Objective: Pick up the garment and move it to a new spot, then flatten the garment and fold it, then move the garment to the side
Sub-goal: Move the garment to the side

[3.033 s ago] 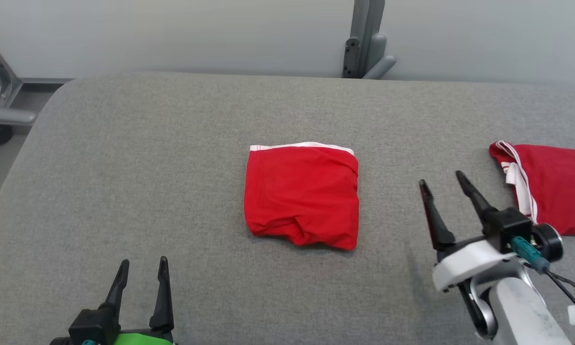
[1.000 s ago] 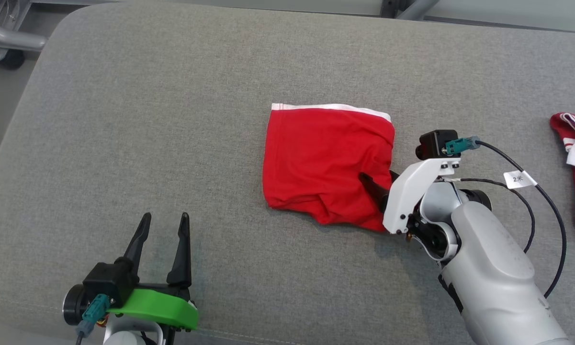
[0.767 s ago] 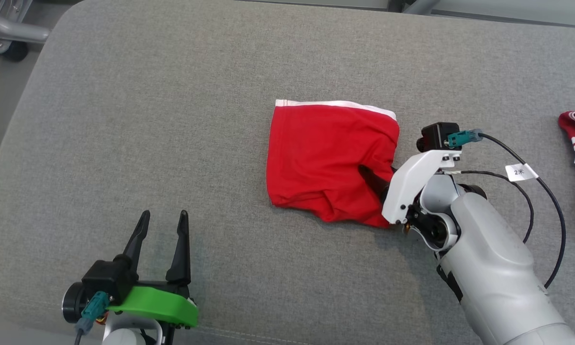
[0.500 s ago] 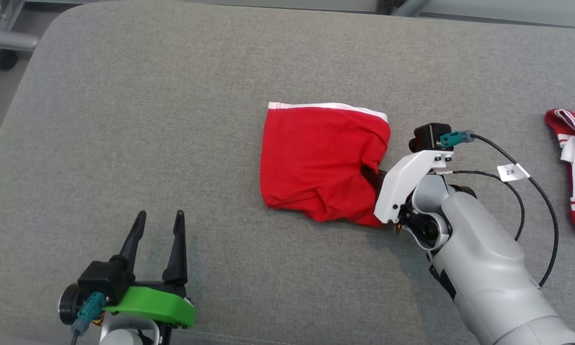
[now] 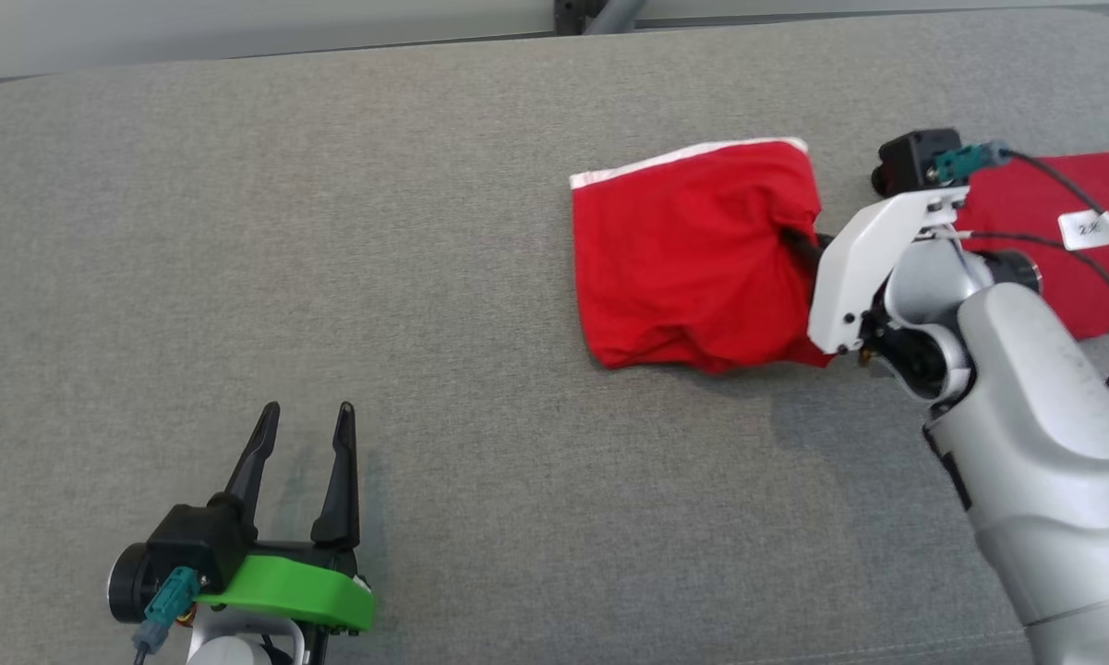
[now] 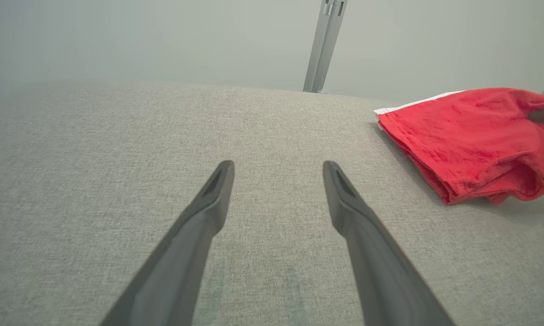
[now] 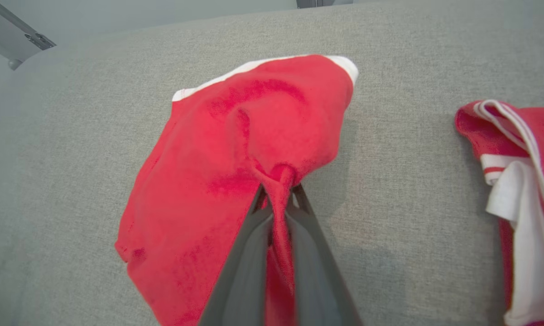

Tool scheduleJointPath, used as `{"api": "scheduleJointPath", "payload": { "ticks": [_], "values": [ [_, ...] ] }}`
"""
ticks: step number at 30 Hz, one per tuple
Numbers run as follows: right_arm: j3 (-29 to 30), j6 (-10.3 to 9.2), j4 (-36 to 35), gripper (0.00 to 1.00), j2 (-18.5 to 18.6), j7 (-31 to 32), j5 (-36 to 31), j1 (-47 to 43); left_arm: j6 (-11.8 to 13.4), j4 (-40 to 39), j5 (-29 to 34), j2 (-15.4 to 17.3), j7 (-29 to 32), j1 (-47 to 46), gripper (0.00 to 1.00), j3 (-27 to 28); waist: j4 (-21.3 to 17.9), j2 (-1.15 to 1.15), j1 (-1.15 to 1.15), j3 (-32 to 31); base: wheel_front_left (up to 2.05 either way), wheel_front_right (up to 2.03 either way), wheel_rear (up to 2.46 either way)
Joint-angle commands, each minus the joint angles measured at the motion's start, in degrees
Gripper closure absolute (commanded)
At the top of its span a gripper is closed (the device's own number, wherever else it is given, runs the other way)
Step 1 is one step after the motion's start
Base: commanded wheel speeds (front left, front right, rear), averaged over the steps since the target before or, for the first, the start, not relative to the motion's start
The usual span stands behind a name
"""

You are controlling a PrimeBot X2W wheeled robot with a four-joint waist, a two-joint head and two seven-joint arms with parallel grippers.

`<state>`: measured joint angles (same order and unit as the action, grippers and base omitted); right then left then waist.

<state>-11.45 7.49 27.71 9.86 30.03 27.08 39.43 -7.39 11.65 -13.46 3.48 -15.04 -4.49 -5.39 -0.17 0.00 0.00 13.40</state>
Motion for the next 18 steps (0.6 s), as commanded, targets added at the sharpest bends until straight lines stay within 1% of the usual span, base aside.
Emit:
{"api": "scheduleJointPath", "payload": {
  "ticks": [1,4,6,11,14,18],
  "values": [
    [0.5,-0.01,-1.3,1.00,0.8,1.3,-0.4,0.3,-0.2,-0.1,0.2,0.6,-0.1,-0.6,0.00,0.1,-2.6,0.00,0.00,0.5,0.00,0.00,0.00],
    [2.4,-0.01,-8.1,1.00,3.7,8.4,-1.1,0.2,-0.2,-0.1,-0.2,0.7,-0.1,-1.1,0.00,-0.4,-3.0,0.00,0.00,1.3,0.00,0.00,0.00],
    [4.8,-0.01,-11.5,1.00,4.7,12.5,-1.2,0.1,-0.2,0.3,-0.3,0.8,-0.1,-1.2,0.00,-0.9,-2.9,0.00,0.00,1.6,0.00,0.00,0.00],
    [10.3,-0.01,-19.1,1.00,7.8,22.4,-2.4,-0.6,-0.2,0.4,-1.1,0.8,-0.1,-1.9,0.00,-1.3,-1.3,0.00,0.00,2.3,0.00,0.00,0.00],
    [13.5,-0.01,-22.6,1.00,9.8,27.5,-3.3,-1.4,-0.2,0.4,-1.3,1.0,-0.1,-1.8,0.00,-0.9,-0.3,0.00,0.00,2.8,0.00,0.00,0.00],
    [17.5,-0.01,-25.7,1.00,11.4,32.6,-4.1,-2.6,-0.2,0.5,-1.6,1.4,-0.1,-1.9,0.00,-0.5,0.5,0.00,0.00,3.7,0.00,0.00,0.00]
  ]
}}
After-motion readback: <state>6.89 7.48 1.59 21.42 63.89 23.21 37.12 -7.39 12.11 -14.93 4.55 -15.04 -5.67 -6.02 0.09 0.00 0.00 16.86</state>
